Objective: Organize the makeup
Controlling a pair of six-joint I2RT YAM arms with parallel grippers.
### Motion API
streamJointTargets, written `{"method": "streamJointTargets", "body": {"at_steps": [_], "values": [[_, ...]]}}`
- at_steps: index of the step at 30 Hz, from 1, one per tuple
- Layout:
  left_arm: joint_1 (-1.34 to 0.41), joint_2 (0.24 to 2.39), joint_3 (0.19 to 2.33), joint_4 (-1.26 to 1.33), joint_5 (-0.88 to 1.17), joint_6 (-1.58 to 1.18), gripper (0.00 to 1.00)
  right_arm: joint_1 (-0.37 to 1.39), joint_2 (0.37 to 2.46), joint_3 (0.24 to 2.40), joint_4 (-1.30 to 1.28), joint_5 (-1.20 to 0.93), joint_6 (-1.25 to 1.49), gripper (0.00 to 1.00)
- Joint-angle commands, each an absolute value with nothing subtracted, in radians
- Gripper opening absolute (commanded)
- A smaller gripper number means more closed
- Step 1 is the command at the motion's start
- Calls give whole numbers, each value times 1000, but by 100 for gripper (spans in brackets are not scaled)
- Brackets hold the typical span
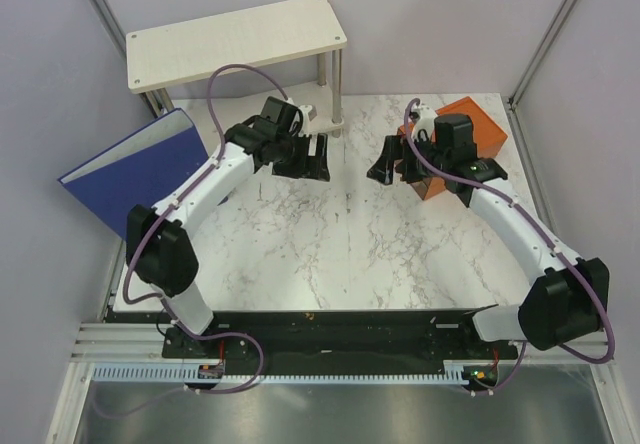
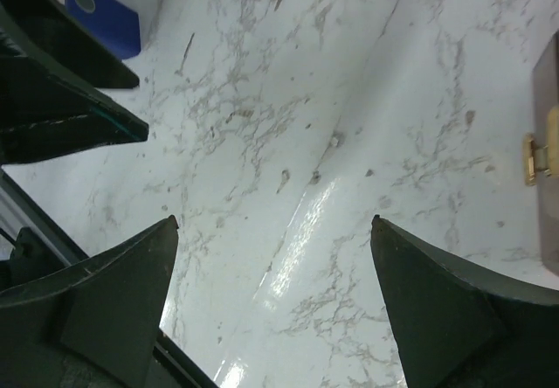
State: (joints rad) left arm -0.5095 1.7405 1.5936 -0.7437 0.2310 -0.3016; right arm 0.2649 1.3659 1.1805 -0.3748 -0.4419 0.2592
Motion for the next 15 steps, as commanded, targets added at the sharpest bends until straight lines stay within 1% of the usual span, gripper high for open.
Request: {"method": "streamJointTargets", "body": {"at_steps": [1, 15], "values": [[-500, 1635, 1511, -769, 257, -238, 99, 320, 1329, 1121, -394, -391, 287, 98], [-499, 1447, 1278, -746, 205, -255, 99, 353, 1295, 1022, -428, -345, 255, 98]]}}
